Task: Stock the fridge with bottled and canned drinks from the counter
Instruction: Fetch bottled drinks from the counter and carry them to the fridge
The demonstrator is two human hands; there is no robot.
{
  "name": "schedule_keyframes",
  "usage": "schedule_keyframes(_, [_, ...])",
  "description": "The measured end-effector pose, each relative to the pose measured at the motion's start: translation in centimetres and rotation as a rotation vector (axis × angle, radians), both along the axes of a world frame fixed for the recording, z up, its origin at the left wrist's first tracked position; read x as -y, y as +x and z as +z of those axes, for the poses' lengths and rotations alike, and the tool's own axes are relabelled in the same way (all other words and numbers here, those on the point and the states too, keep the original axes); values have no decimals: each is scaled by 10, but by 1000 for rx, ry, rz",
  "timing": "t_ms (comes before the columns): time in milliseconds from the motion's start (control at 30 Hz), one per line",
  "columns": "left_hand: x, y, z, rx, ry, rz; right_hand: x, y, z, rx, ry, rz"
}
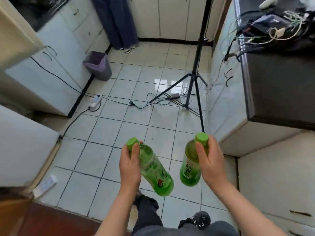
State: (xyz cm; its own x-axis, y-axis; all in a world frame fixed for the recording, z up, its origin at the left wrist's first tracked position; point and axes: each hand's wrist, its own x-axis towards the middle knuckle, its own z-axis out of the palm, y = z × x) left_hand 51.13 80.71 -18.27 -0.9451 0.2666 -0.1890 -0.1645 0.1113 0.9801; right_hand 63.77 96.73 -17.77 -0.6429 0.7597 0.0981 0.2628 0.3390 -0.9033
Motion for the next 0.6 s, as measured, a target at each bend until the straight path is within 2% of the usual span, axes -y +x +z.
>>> schedule_keyframes(133, [62, -68, 8, -25, 38, 82, 48, -90, -1, 14, -8, 116])
schedule_keyframes(367, [185, -186, 8, -80, 26, 264, 144, -246, -1, -77, -40, 265])
schedule_keyframes(600, [284, -265, 7, -89, 15, 506, 222, -370, 21, -122, -5, 452])
